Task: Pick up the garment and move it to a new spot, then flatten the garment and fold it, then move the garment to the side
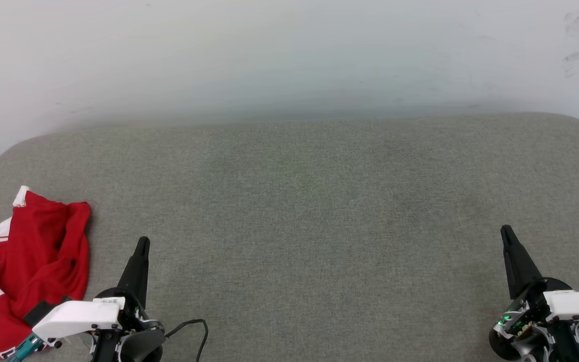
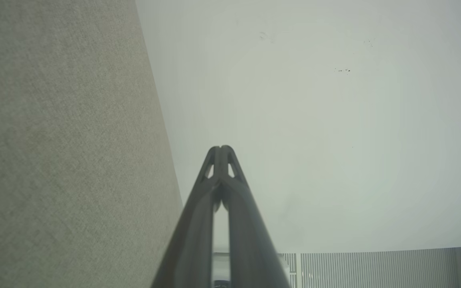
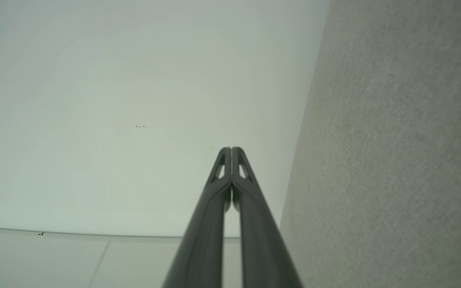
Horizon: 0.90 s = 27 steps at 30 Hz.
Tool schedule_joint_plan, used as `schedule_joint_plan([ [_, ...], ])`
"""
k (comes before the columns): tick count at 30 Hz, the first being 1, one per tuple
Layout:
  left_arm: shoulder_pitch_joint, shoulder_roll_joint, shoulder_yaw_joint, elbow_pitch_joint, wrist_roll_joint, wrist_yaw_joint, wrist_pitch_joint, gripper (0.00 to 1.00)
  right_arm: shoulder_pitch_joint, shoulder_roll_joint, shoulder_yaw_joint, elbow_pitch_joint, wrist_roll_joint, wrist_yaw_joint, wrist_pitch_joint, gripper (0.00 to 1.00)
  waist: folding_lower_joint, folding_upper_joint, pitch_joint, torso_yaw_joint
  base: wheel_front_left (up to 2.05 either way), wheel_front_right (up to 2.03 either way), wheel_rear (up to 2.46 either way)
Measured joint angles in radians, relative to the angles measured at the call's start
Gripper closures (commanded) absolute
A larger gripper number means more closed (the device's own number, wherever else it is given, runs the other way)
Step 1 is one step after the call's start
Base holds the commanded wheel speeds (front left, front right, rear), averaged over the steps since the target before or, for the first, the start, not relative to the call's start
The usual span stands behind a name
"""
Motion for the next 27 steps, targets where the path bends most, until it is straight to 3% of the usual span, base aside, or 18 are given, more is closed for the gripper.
schedule_joint_plan([
  [23,0.0,0.0,0.0,0.0,0.0,0.0,0.0,1.0,0.0,0.0,0.0,0.0,0.0,0.0,0.0,1.0,0.0,0.0,0.0,0.0,0.0,0.0,0.0],
  [24,0.001,0.0,-0.001,0.003,0.0,0.0,0.0,0.0,0.002,0.0,0.0,0.002,0.0,0.0,0.0,0.0,0.0,0.0,0.0,0.0,0.0,0.0,0.0],
  [27,0.023,-0.003,-0.006,0.021,0.0,0.001,-0.002,0.0,0.023,0.002,0.002,0.02,0.0,0.0,-0.003,0.0,0.0,0.0,0.0,0.0,0.0,0.0,0.0],
])
